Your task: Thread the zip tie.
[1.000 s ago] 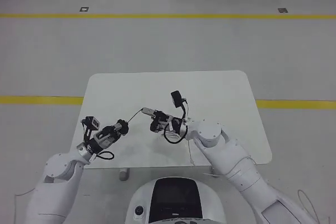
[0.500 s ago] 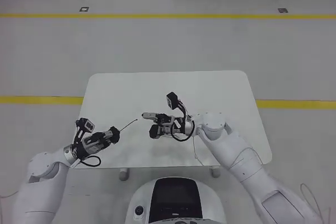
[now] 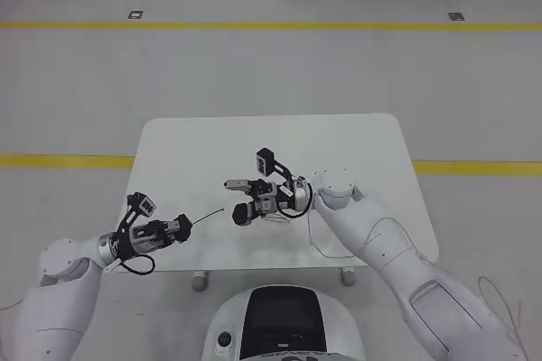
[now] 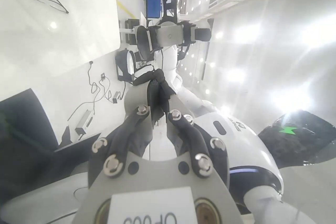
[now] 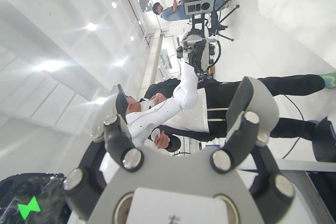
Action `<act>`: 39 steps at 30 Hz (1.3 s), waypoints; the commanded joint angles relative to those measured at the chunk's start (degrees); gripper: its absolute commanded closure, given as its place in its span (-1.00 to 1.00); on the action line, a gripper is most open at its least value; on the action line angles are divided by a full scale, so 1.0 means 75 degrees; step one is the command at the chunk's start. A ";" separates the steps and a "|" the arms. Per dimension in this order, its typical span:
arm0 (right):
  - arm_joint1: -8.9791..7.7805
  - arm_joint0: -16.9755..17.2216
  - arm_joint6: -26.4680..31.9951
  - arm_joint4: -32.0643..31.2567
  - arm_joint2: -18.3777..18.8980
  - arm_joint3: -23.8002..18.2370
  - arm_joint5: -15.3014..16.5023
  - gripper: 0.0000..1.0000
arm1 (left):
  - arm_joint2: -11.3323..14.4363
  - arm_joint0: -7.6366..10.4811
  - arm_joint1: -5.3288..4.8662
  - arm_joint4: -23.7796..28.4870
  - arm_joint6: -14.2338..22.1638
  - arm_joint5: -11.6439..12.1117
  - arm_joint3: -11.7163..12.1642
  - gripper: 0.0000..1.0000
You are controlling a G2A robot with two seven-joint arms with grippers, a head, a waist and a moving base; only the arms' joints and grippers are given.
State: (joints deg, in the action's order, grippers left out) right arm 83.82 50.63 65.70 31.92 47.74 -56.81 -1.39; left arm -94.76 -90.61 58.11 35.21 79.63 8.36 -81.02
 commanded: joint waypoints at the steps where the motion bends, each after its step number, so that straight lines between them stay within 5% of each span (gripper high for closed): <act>1: -0.0002 0.0005 -0.0004 -0.0003 0.0002 -0.0007 -0.0005 -1.00 | 0.0000 -0.0001 0.0003 0.0000 0.0001 -0.0045 -0.0001 1.00; 10: 0.0039 0.0065 0.0050 0.0253 -0.0018 0.0349 0.0059 -0.98 | 0.0301 0.0031 -0.0122 0.0358 0.0001 -0.0423 -0.0104 1.00; 15: 0.0091 -0.0062 0.0368 0.0353 -0.0092 0.0657 0.0190 0.04 | 0.0507 0.0094 -0.0234 0.0407 0.0001 -0.0311 -0.0065 1.00; 21: 0.0136 -0.0184 0.0627 0.0285 -0.0209 0.0897 0.0226 0.32 | 0.0507 0.0094 -0.0234 0.0407 0.0001 -0.0311 -0.0065 1.00; 31: 0.0173 -0.0286 0.0814 0.0212 -0.0291 0.1105 0.0206 0.60 | 0.0507 0.0094 -0.0234 0.0407 0.0001 -0.0311 -0.0065 1.00; 39: 0.0180 -0.0286 0.0924 0.0199 -0.0297 0.1109 0.0261 0.60 | 0.0507 0.0094 -0.0234 0.0407 0.0001 -0.0311 -0.0065 1.00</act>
State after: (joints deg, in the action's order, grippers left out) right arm 85.17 48.48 72.60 33.43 45.51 -48.48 0.55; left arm -90.96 -89.91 56.35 38.27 79.64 6.03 -81.51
